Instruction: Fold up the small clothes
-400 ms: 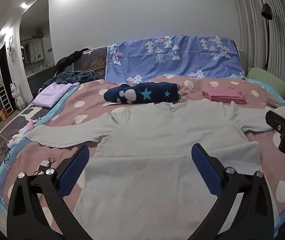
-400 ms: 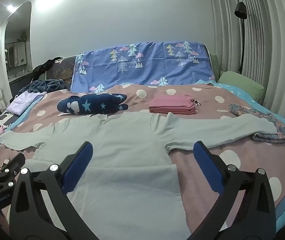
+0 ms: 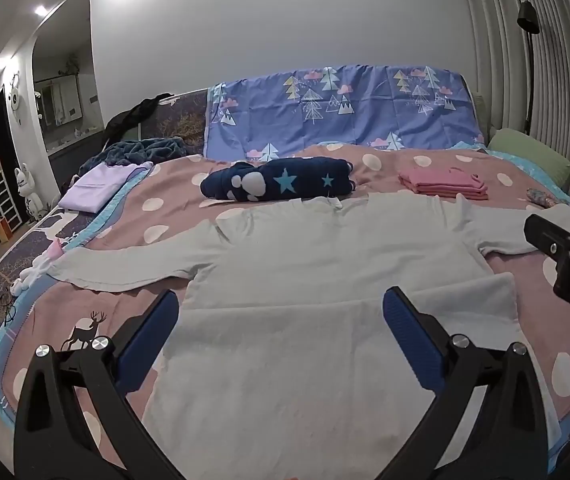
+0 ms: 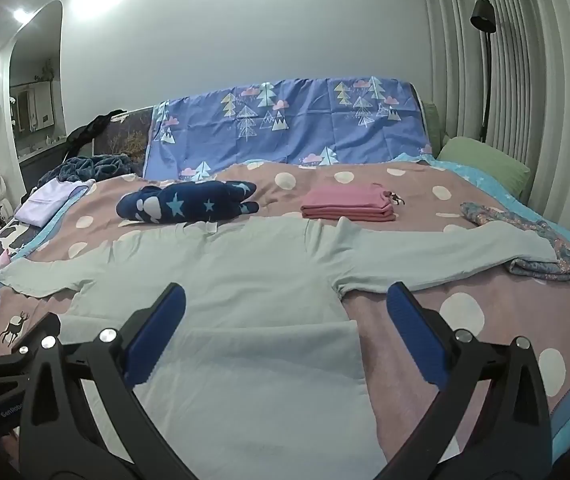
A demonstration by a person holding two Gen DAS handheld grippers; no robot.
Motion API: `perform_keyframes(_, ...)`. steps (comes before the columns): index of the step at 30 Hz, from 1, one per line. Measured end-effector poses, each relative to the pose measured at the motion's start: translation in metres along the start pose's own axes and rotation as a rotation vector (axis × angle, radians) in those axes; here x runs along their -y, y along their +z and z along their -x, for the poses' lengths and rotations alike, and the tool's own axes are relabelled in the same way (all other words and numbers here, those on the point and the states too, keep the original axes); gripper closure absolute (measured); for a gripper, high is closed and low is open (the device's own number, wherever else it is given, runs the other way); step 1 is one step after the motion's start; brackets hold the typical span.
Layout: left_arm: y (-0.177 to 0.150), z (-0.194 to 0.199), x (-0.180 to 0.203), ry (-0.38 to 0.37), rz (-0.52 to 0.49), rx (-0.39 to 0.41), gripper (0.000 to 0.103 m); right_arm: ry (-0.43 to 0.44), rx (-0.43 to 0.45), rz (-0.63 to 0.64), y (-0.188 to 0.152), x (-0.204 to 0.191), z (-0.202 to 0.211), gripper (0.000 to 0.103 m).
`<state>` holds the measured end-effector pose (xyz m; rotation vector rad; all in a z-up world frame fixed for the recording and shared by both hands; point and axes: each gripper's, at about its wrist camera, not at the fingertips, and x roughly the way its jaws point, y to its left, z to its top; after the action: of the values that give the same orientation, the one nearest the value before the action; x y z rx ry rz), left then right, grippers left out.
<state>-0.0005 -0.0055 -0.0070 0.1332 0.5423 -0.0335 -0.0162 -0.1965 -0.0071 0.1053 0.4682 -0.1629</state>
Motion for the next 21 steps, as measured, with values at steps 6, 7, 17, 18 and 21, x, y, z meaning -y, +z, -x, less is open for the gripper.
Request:
perform_keyframes(6,-0.002,-0.005,-0.003,-0.003,0.007,-0.009,0.001,-0.004,-0.040,0.018,-0.002,-0.006,-0.012,0.002)
perform_keyframes(7,-0.002,-0.006,-0.003,-0.003,0.008,-0.010,0.001,-0.003,-0.042,0.019,-0.003,-0.007,-0.013,0.002)
perform_keyframes(17,-0.007,-0.016,-0.010,-0.045,0.023,-0.031,0.001,-0.007,-0.063,0.020,-0.004,-0.011,-0.023,0.002)
perform_keyframes(18,-0.008,-0.017,-0.011,-0.052,0.026,-0.034,0.001,-0.008,-0.065,0.020,-0.004,-0.012,-0.024,0.002)
perform_keyframes(21,-0.009,-0.020,-0.013,-0.072,0.033,-0.037,0.001,-0.010,-0.066,0.022,-0.005,-0.012,-0.025,0.002)
